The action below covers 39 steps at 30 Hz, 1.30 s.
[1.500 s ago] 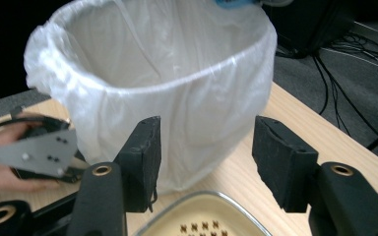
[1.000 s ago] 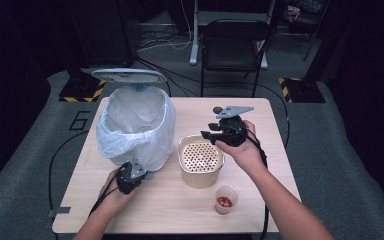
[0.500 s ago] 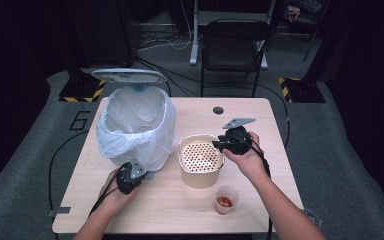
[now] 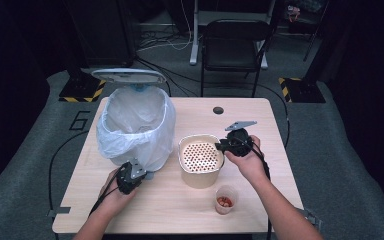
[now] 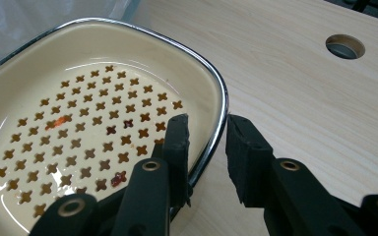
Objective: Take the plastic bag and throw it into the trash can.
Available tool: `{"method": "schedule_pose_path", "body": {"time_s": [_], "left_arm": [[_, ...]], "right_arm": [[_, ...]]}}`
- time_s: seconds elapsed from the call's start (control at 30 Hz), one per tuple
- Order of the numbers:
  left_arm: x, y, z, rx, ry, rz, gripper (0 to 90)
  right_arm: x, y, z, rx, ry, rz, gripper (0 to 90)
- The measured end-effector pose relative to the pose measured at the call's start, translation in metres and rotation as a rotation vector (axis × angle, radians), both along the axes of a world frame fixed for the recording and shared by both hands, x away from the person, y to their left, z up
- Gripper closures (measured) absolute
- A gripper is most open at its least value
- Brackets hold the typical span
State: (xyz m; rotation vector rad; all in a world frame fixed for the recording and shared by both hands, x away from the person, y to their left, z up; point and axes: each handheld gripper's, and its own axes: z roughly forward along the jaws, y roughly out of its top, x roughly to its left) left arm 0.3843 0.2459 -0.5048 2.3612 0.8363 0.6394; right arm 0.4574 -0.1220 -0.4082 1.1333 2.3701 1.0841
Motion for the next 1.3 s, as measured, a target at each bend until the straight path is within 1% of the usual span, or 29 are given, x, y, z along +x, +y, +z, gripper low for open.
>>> {"method": "schedule_pose_path", "body": {"time_s": [0.1,0.13,0.17,0.27,0.3,0.4,0.57,0.67,0.77,0.8,0.83,0.87,0.9,0.93,0.97,1.0,1.03,1.07,1.1,1.13,1.17,1.2,1.23,1.3], "left_arm": [[0.0,0.0,0.0,0.0,0.0,0.0,90.0],[0.0,0.0,0.0,0.0,0.0,0.0,90.0],[0.0,0.0,0.0,0.0,0.0,0.0,90.0],[0.0,0.0,0.0,0.0,0.0,0.0,90.0],[0.0,0.0,0.0,-0.002,-0.004,0.0,90.0],[0.0,0.0,0.0,-0.004,-0.004,0.002,90.0],[0.0,0.0,0.0,-0.006,0.0,0.002,90.0],[0.0,0.0,0.0,0.001,-0.005,-0.002,90.0],[0.0,0.0,0.0,0.0,0.0,-0.001,90.0],[0.0,0.0,0.0,0.0,-0.001,0.0,90.0],[0.0,0.0,0.0,0.0,-0.001,-0.001,90.0],[0.0,0.0,0.0,0.0,-0.001,-0.001,90.0],[0.0,0.0,0.0,0.0,-0.001,-0.001,90.0],[0.0,0.0,0.0,0.0,-0.001,-0.001,90.0],[0.0,0.0,0.0,0.0,0.0,-0.001,90.0],[0.0,0.0,0.0,-0.001,0.0,0.0,90.0],[0.0,0.0,0.0,-0.002,0.0,0.0,90.0],[0.0,0.0,0.0,-0.002,0.0,0.0,90.0],[0.0,0.0,0.0,-0.001,0.0,0.0,90.0],[0.0,0.0,0.0,0.0,0.0,-0.001,90.0],[0.0,0.0,0.0,-0.001,0.0,0.001,90.0],[0.0,0.0,0.0,0.0,0.0,0.0,90.0],[0.0,0.0,0.0,0.001,-0.001,-0.001,90.0],[0.0,0.0,0.0,0.002,-0.001,-0.002,90.0]], "right_arm": [[-0.001,0.0,0.0,0.001,0.0,-0.004,71.7],[-0.002,0.001,0.0,0.016,0.008,-0.005,73.3],[-0.002,0.001,0.0,0.016,0.008,-0.005,73.3],[-0.004,0.002,-0.001,0.026,0.017,0.015,76.7],[-0.007,0.005,-0.001,0.024,0.015,0.035,78.2],[-0.01,0.008,-0.001,0.032,0.017,0.048,79.2],[-0.015,0.013,-0.002,0.039,0.01,0.092,81.1],[-0.019,0.016,-0.002,0.04,0.014,0.117,82.1],[-0.02,0.017,-0.003,0.047,0.016,0.126,82.1],[-0.021,0.017,-0.003,0.052,0.017,0.127,81.2],[-0.022,0.017,-0.003,0.069,0.017,0.13,73.3],[-0.025,0.015,-0.003,0.096,-0.002,0.119,60.6],[-0.025,0.015,-0.003,0.096,-0.002,0.119,60.6],[-0.029,0.011,-0.001,0.12,-0.011,0.117,55.0],[-0.029,0.011,-0.001,0.12,-0.011,0.117,55.0],[-0.032,0.009,0.0,0.128,-0.013,0.115,52.2],[-0.039,0.003,0.003,0.144,-0.028,0.111,47.4],[-0.039,0.003,0.003,0.144,-0.028,0.111,47.4],[-0.045,-0.001,0.005,0.153,-0.031,0.102,45.7],[-0.053,-0.009,0.008,0.168,-0.056,0.107,42.4],[-0.053,-0.009,0.008,0.168,-0.056,0.107,42.4],[-0.063,-0.018,0.01,0.185,-0.063,0.098,39.3],[-0.063,-0.018,0.01,0.185,-0.063,0.098,39.3],[-0.071,-0.025,0.01,0.184,-0.067,0.096,36.4]]}}
